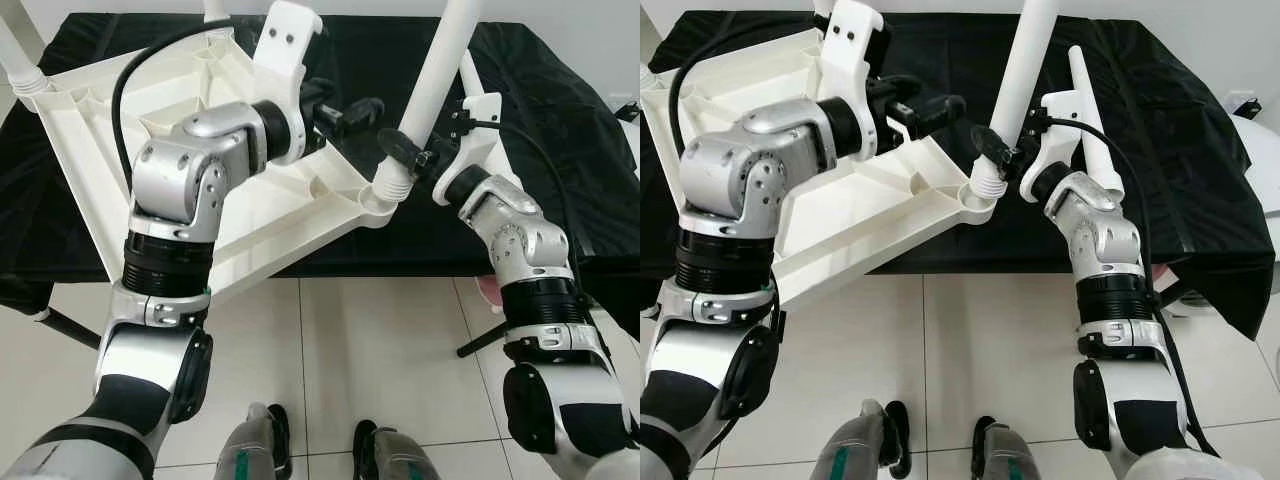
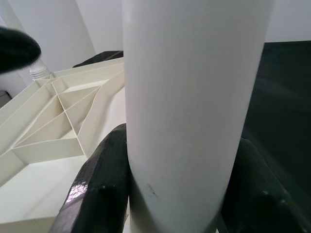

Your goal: Building children table

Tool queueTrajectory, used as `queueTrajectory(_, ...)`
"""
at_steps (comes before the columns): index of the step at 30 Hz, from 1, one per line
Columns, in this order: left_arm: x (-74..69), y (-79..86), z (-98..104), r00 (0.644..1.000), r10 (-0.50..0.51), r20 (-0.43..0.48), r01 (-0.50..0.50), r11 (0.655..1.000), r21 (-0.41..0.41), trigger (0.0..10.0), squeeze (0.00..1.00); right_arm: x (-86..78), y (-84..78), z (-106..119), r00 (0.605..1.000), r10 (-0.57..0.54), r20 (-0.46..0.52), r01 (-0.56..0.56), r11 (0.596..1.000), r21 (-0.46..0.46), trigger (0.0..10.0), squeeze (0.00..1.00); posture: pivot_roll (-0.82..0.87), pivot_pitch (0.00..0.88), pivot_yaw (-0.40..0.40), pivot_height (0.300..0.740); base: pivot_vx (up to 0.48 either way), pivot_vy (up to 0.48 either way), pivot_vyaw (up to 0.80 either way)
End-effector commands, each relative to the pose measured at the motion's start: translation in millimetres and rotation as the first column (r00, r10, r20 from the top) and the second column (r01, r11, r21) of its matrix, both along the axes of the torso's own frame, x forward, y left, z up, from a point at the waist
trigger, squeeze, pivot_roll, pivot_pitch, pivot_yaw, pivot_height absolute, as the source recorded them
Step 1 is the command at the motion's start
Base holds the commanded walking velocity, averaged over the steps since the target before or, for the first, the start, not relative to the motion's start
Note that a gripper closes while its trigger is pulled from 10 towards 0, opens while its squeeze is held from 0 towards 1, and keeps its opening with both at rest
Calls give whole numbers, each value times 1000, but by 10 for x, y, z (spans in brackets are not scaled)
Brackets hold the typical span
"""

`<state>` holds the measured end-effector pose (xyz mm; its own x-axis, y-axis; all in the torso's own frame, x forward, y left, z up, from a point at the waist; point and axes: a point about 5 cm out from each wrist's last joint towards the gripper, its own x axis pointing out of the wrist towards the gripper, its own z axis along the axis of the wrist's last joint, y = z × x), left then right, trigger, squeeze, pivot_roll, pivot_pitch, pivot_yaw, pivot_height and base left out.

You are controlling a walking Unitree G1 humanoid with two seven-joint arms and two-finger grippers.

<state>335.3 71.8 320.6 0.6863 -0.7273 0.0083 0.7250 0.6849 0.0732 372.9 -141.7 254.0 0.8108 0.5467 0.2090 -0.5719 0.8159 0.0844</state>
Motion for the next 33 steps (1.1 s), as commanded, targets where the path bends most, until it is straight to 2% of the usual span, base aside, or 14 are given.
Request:
queueTrajectory(1,-14,-11,-40,1000,30,-6,-30,999,13,10000,0,-23,-32,17,999,-4,34,4,1000,9,10000,0,-32,176,-32,740,0,0,0)
queueTrajectory(2,-15,-10,-51,1000,30,-9,-30,999,11,10000,0,-24,-35,23,999,-7,45,7,1000,8,10000,0,-32,176,-32,740,0,0,0)
queueTrajectory(3,-24,-4,-180,999,45,-10,-45,997,61,10000,0,-45,-53,37,995,-6,104,6,1000,-1,10000,0,-37,173,-28,740,0,0,0)
queueTrajectory(4,-24,-4,-180,999,45,-10,-45,997,61,10000,0,-45,-53,37,995,-6,104,6,1000,-1,10000,0,-37,173,-28,740,0,0,0)
queueTrajectory(6,-28,-3,-326,998,57,-34,-54,994,90,10000,0,-72,-33,-16,994,79,74,-79,997,-14,10000,0,-38,172,-28,740,0,0,0)
queueTrajectory(9,-59,-15,-512,998,56,-33,-50,988,146,10000,0,-100,-62,-18,989,66,129,-63,998,-26,10000,0,-41,166,-26,740,0,0,0)
queueTrajectory(12,-70,-18,-556,998,53,-28,-48,986,160,10000,0,-106,-70,-18,988,65,141,-62,998,-24,10000,0,-41,166,-26,740,0,0,0)
queueTrajectory(16,-112,-4,-763,996,56,-69,-42,983,180,10000,0,-140,-80,-15,980,100,171,-100,995,-12,10000,0,-39,160,-25,740,0,0,0)
queueTrajectory(23,-179,-17,-877,994,15,-109,8,978,207,10000,0,-141,-88,-5,976,109,189,-113,994,8,10000,0,-37,158,-25,740,0,0,0)
queueTrajectory(29,-191,-41,-1105,994,17,-107,21,941,338,10000,0,-135,-109,54,971,110,214,-117,993,22,10000,0,-39,158,-24,740,0,0,0)
queueTrajectory(33,-209,-70,-1209,994,7,-107,35,922,385,10000,0,-130,-134,83,968,110,226,-117,993,19,10000,0,-43,163,-22,740,0,0,0)
